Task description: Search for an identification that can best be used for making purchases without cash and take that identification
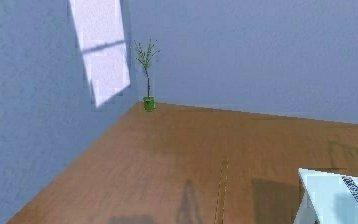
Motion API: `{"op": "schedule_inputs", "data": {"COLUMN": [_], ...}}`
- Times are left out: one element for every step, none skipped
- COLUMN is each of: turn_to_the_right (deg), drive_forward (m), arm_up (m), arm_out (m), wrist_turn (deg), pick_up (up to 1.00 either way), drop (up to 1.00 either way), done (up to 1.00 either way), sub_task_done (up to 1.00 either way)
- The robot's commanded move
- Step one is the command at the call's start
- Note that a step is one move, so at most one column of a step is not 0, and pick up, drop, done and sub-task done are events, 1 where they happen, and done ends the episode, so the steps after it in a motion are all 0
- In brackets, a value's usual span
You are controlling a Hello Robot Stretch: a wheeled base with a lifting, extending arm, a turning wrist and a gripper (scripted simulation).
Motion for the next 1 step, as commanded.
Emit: {"op": "schedule_inputs", "data": {"turn_to_the_right": [0.0], "drive_forward": [0.0], "arm_up": [0.0], "arm_out": [0.0], "wrist_turn": [0.0], "pick_up": [0.0], "drop": [0.0], "done": [1.0], "sub_task_done": [0.0]}}
